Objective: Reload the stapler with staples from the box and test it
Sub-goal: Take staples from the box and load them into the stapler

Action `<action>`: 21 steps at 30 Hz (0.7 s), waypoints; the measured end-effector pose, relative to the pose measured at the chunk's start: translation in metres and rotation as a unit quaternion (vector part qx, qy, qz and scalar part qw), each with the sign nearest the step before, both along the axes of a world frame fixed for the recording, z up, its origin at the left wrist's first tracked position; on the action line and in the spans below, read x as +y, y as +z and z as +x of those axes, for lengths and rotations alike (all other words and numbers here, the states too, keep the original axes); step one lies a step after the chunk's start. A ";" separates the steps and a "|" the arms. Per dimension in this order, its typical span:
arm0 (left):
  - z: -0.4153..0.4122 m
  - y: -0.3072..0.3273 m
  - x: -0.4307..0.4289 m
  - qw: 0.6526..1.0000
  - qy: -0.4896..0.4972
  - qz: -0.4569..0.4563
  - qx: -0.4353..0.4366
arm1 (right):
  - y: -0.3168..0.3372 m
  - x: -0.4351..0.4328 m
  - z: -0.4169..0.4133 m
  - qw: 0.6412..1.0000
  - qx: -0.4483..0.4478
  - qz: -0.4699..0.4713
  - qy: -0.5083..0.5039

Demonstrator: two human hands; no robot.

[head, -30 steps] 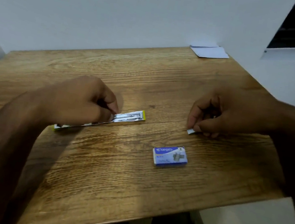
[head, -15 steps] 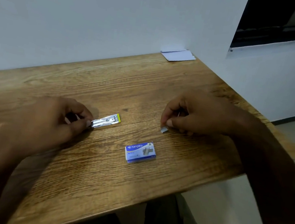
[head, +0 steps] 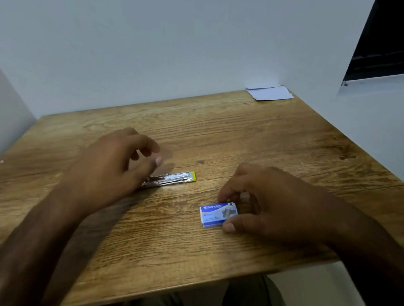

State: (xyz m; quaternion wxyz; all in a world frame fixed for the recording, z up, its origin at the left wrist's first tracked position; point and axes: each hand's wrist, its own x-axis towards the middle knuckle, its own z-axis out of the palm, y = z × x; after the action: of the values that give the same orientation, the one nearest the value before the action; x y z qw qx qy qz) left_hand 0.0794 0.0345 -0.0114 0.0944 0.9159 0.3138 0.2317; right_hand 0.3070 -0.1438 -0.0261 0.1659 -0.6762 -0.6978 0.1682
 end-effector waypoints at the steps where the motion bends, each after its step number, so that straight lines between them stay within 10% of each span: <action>1: -0.003 0.002 -0.011 0.998 -0.008 0.034 -0.045 | -0.001 0.001 -0.001 1.000 0.001 0.003 -0.005; 6: -0.008 -0.019 -0.071 0.974 -0.081 -0.205 -0.048 | -0.005 0.005 -0.010 1.000 0.024 0.013 -0.016; 21: -0.014 -0.045 -0.067 0.975 -0.050 -0.198 -0.091 | -0.018 0.009 -0.040 0.989 0.057 0.051 -0.125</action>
State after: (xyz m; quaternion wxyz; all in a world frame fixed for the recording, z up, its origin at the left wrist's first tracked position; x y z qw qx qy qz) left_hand 0.0649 -0.0327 -0.0564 0.3138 0.8686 0.2970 0.2425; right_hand 0.2668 -0.1348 -0.0444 0.2590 -0.7381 -0.6049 0.1488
